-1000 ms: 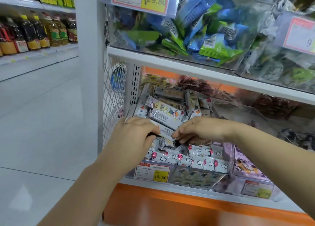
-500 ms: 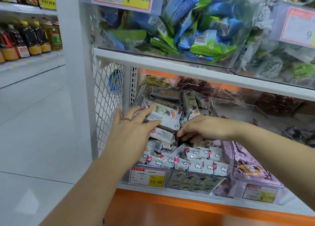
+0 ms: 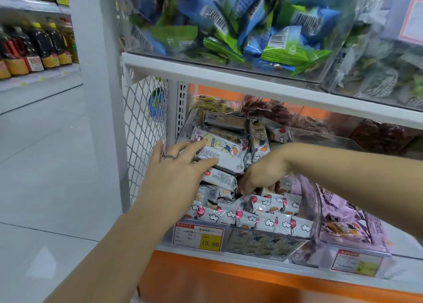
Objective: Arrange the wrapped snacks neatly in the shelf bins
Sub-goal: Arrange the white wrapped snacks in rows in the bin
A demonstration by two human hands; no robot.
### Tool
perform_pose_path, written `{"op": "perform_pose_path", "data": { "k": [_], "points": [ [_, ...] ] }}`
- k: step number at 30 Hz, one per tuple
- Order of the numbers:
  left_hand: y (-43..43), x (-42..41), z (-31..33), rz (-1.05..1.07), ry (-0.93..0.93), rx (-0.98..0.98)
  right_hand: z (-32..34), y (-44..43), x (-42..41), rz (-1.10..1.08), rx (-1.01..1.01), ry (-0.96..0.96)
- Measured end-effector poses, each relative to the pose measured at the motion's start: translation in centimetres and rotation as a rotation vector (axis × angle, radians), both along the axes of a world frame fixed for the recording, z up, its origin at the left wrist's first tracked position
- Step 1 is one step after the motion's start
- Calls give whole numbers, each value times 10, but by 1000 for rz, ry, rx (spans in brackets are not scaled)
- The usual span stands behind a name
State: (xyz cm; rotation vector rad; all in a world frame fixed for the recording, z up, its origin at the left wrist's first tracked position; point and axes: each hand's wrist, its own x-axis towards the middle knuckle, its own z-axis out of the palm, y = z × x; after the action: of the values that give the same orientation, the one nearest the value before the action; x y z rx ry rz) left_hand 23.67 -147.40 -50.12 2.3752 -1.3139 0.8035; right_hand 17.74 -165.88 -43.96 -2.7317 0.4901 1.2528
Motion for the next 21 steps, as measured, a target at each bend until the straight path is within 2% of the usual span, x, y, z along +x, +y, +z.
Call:
{"op": "perform_pose_path", "data": {
  "k": [4, 14, 21],
  "points": [
    [0, 0, 0, -9, -8, -20, -2, -1, 4, -145, 54, -20],
    [1, -1, -2, -19, -7, -40, -6, 8, -2, -111, -11, 15],
    [2, -1, -2, -29, 7, -60, -6, 9, -3, -154, 47, 30]
  ]
}}
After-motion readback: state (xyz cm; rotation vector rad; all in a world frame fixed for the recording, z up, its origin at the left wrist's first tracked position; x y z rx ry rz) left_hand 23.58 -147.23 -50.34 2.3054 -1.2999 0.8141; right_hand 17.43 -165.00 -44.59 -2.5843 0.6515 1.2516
